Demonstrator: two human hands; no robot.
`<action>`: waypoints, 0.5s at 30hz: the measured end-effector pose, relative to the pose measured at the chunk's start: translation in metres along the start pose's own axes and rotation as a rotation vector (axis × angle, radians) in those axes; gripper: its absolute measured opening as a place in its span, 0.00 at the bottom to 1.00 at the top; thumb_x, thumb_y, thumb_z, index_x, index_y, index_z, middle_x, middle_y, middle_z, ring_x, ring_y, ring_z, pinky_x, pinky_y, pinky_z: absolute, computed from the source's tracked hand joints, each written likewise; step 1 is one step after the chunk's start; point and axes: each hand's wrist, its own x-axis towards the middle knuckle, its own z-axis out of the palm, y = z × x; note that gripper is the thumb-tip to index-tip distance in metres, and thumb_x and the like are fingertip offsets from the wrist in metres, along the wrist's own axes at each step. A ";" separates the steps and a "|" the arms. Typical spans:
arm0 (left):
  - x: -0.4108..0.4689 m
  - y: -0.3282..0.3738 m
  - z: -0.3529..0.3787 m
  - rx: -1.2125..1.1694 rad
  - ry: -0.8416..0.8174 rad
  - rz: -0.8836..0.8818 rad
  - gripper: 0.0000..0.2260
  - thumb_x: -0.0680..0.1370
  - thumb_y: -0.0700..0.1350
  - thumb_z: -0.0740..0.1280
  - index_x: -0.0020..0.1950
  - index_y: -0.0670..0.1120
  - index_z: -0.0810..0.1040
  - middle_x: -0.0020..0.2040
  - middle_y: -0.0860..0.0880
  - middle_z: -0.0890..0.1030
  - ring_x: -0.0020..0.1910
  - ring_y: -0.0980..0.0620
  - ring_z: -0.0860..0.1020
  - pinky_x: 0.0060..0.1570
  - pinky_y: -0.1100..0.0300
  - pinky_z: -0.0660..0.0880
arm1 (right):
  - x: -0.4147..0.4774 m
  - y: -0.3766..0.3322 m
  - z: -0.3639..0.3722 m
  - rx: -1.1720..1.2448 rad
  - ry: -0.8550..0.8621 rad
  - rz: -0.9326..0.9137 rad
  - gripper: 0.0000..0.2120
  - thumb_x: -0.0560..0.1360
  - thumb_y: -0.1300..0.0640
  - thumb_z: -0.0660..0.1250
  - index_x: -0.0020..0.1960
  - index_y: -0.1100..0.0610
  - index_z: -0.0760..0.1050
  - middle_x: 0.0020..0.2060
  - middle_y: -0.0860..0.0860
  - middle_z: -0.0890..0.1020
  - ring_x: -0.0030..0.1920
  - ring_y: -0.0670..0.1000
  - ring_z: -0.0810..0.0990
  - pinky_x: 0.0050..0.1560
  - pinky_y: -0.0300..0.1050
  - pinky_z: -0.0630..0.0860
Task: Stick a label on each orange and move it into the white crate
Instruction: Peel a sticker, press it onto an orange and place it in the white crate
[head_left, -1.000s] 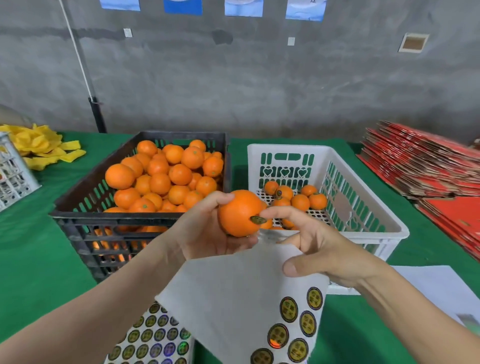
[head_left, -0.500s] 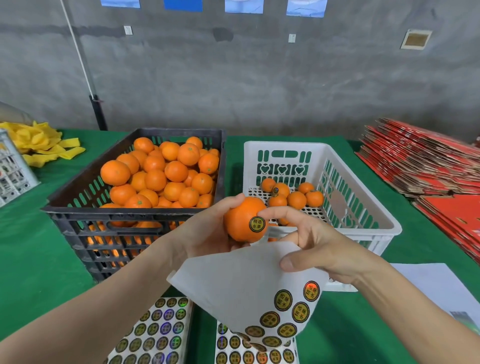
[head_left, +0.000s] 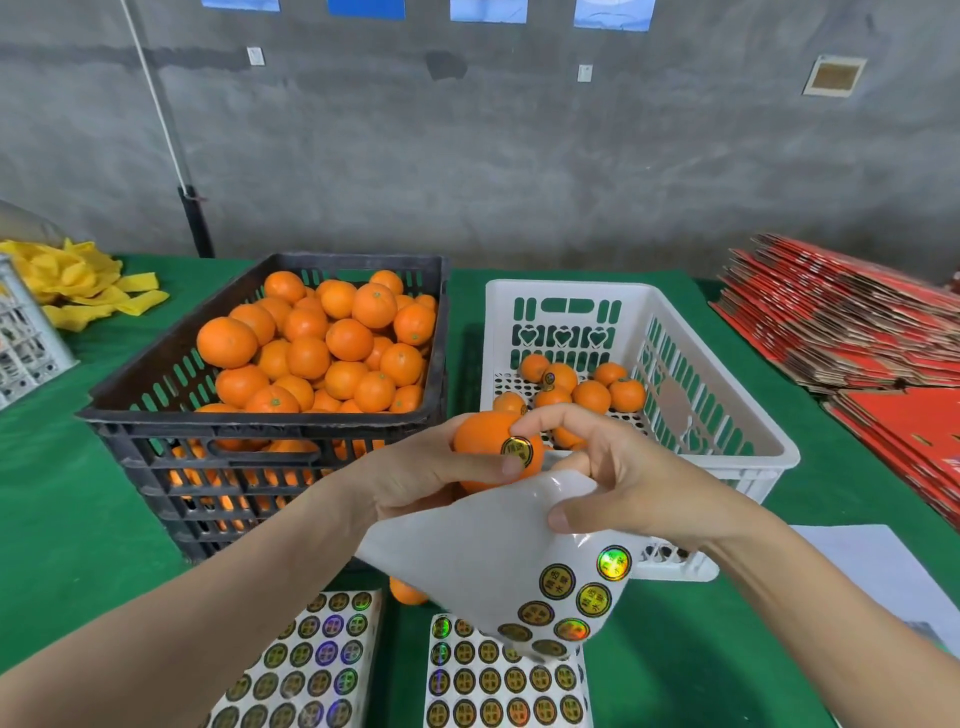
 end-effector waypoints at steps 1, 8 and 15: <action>0.000 0.000 0.002 0.002 0.033 -0.003 0.35 0.57 0.45 0.82 0.63 0.49 0.76 0.55 0.41 0.82 0.51 0.42 0.82 0.52 0.46 0.79 | 0.001 -0.001 0.000 -0.011 -0.001 -0.008 0.28 0.70 0.76 0.67 0.64 0.54 0.67 0.48 0.65 0.82 0.46 0.61 0.82 0.46 0.54 0.79; 0.002 -0.003 0.002 -0.093 0.132 0.030 0.27 0.66 0.42 0.71 0.65 0.49 0.73 0.55 0.40 0.82 0.49 0.42 0.82 0.50 0.46 0.80 | 0.002 0.003 -0.003 -0.131 -0.008 -0.048 0.33 0.70 0.71 0.69 0.68 0.47 0.65 0.49 0.63 0.82 0.50 0.68 0.79 0.51 0.67 0.75; 0.001 -0.004 -0.007 0.016 0.156 0.069 0.34 0.57 0.48 0.79 0.61 0.51 0.75 0.45 0.46 0.82 0.40 0.47 0.79 0.37 0.56 0.77 | -0.006 0.002 0.006 -0.492 0.039 -0.066 0.40 0.73 0.63 0.68 0.70 0.29 0.54 0.52 0.52 0.81 0.36 0.49 0.77 0.36 0.39 0.74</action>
